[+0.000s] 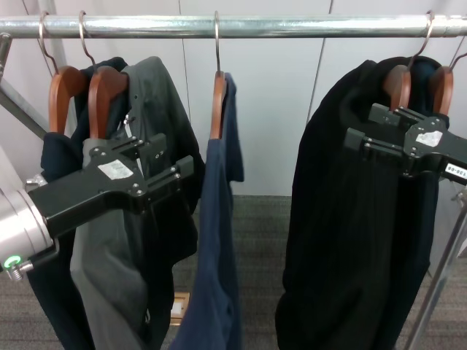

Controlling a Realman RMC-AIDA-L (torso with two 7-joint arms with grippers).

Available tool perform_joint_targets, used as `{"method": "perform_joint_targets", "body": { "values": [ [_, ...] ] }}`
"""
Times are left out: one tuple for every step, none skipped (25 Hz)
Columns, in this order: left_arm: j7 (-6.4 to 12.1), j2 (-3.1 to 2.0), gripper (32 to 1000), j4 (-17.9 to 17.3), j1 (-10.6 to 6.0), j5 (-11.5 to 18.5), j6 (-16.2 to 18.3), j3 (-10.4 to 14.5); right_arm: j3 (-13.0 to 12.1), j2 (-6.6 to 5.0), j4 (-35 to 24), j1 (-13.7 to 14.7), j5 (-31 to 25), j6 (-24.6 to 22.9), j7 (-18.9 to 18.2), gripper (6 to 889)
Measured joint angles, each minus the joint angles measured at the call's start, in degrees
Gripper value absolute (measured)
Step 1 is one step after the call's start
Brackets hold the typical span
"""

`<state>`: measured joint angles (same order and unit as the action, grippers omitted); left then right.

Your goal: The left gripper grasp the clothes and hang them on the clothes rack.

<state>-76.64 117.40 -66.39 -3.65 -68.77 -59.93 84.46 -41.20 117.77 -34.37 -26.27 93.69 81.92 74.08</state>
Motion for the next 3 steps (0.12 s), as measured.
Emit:
{"method": "perform_joint_targets", "body": {
  "values": [
    [0.08,0.00,618,0.12,0.02,0.01,-0.12,0.00,-0.03,0.00,0.00,-0.03,0.00,0.00,0.00,822],
    [0.12,0.01,618,0.18,0.02,0.02,-0.23,-0.01,-0.05,0.00,0.00,-0.07,0.00,0.00,0.00,822],
    [0.31,0.02,618,0.22,0.03,0.06,-0.31,-0.02,-0.08,0.00,0.00,-0.12,0.00,0.00,0.01,822]
  ]
}}
